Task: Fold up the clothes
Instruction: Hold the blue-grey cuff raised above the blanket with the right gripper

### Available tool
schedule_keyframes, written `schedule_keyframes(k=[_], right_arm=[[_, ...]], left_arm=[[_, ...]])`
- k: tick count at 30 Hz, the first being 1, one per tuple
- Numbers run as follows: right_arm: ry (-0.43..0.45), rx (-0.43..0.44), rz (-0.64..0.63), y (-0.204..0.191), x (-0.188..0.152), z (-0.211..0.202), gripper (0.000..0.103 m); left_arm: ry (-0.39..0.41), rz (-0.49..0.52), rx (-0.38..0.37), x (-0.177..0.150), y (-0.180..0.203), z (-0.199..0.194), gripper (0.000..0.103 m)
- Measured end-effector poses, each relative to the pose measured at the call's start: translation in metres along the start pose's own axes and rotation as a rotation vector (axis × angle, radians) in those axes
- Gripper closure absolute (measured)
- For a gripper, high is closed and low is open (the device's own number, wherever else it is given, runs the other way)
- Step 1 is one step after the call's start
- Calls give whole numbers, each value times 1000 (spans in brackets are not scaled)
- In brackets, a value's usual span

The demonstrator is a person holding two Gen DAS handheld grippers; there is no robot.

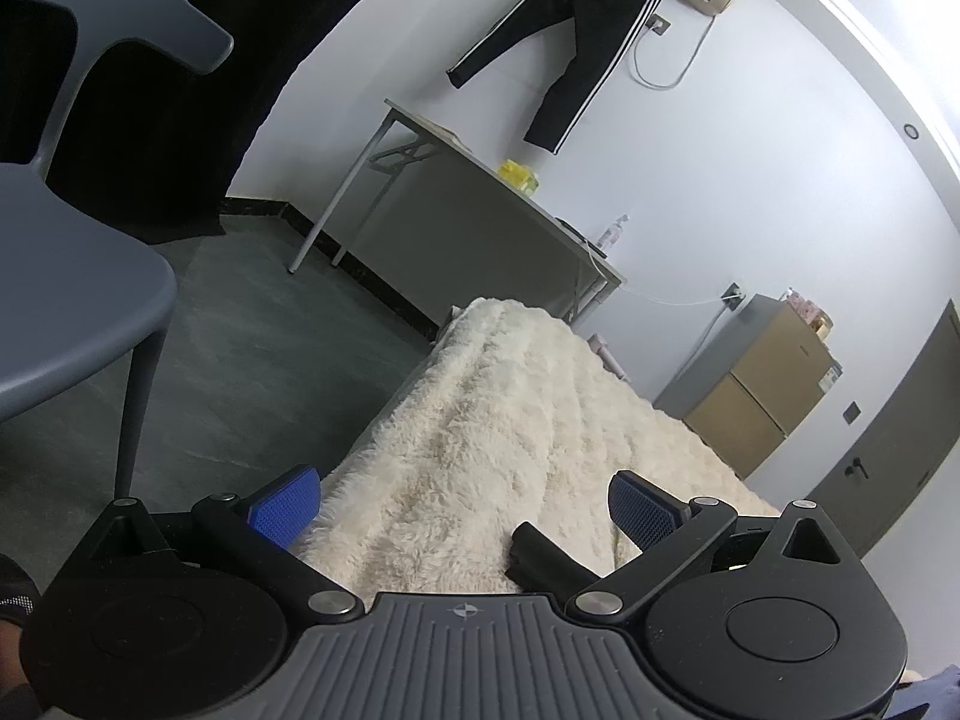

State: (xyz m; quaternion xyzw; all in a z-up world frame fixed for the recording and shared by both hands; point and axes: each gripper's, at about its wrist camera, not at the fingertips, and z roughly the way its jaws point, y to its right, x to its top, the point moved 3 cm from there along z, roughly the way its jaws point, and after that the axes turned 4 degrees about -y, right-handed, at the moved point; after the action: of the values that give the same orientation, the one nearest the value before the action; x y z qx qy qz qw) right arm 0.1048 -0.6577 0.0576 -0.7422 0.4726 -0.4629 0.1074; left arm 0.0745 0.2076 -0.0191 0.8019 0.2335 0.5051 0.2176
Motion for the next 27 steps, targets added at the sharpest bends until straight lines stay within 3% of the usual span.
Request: schedule_keyframes(k=[5, 8, 13, 22, 27], right_arm=[[15, 7, -87, -11, -8, -16, 85], [20, 11, -155, -10, -11, -6, 94], [57, 9, -169, -12, -15, -2, 95], [213, -23, -221, -46, 38, -31, 96], [196, 22, -368, -89, 10, -27, 96]], left_arm=[[-6, 6, -1, 0, 0, 1, 2], [-19, 22, 9, -2, 2, 3, 2], [3, 20, 5, -2, 2, -1, 2], [0, 2, -11, 0, -2, -1, 2], [-8, -13, -13, 0, -4, 2, 2]])
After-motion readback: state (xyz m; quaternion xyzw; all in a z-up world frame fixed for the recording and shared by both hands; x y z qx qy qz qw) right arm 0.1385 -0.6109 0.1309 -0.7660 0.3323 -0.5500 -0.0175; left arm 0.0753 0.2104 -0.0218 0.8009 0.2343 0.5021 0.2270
